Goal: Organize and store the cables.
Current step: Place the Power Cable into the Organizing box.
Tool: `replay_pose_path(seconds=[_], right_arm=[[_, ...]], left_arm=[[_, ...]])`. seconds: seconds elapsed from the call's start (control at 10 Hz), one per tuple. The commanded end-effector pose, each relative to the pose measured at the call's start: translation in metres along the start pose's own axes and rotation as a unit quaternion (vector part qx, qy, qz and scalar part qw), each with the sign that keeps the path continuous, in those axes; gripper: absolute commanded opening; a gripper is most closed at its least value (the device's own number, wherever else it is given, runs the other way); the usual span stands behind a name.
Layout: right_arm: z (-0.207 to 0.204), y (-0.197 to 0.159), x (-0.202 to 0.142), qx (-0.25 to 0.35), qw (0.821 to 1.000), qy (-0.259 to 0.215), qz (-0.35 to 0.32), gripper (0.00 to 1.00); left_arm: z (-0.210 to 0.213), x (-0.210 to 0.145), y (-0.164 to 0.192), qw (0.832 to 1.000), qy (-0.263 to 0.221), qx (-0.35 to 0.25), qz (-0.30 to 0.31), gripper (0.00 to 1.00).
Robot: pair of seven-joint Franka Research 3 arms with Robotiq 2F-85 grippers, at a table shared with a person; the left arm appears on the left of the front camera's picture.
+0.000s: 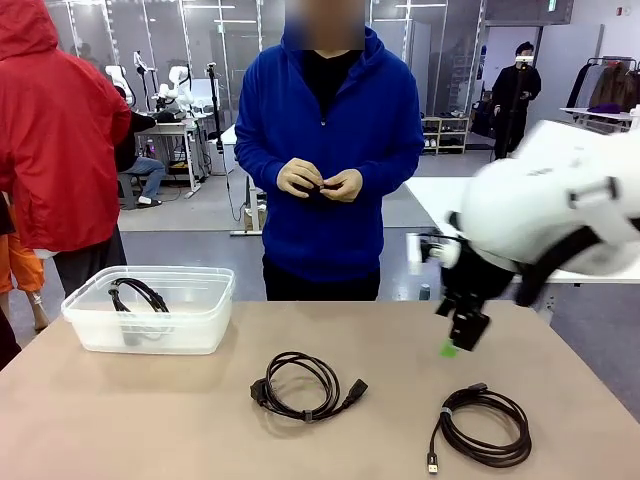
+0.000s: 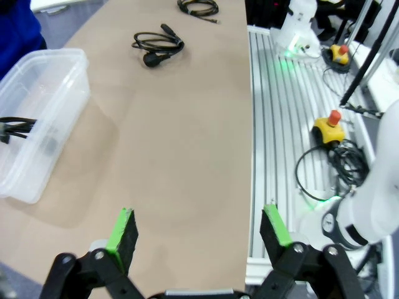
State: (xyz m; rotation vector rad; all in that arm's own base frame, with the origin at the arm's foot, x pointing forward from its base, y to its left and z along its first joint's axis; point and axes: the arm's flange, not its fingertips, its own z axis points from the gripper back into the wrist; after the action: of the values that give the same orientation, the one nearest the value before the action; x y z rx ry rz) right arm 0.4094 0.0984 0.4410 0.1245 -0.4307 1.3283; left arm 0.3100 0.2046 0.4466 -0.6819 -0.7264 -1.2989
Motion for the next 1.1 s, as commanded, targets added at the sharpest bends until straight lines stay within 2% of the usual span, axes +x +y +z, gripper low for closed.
replay_pose_path(seconds=[0.0,0.2,0.5,0.7,0.8,0.9,1.0], right_arm=[[-0.002,0.010,-0.045,-0.023,0.996,-0.078,0.017,1.00],[0.001,0.009,-0.087,-0.040,0.993,-0.114,0.006,1.00],[-0.003,0.012,-0.132,-0.059,0.978,-0.197,0.043,1.00],[-0.013,0.013,-0.163,-0.063,0.965,-0.256,0.007,1.00],[-0.023,0.003,-0.171,-0.073,0.961,-0.264,-0.038,1.00],[0.016,-0.022,-0.142,-0.074,0.973,-0.218,0.016,1.00],[0.016,-0.022,-0.142,-0.074,0.973,-0.218,0.016,1.00]], left_arm=[[0.000,0.002,0.000,1.000,-0.006,0.004,-0.002,1.00],[0.000,0.002,0.000,1.000,-0.006,0.004,-0.002,1.00],[0.000,0.002,0.000,1.000,-0.006,0.004,-0.002,1.00],[0.000,0.002,0.000,1.000,-0.006,0.004,-0.002,1.00],[0.000,0.002,0.000,1.000,-0.006,0.004,-0.002,1.00],[0.000,0.002,0.000,1.000,-0.006,0.004,-0.002,1.00],[0.000,0.002,0.000,1.000,-0.006,0.004,-0.002,1.00]])
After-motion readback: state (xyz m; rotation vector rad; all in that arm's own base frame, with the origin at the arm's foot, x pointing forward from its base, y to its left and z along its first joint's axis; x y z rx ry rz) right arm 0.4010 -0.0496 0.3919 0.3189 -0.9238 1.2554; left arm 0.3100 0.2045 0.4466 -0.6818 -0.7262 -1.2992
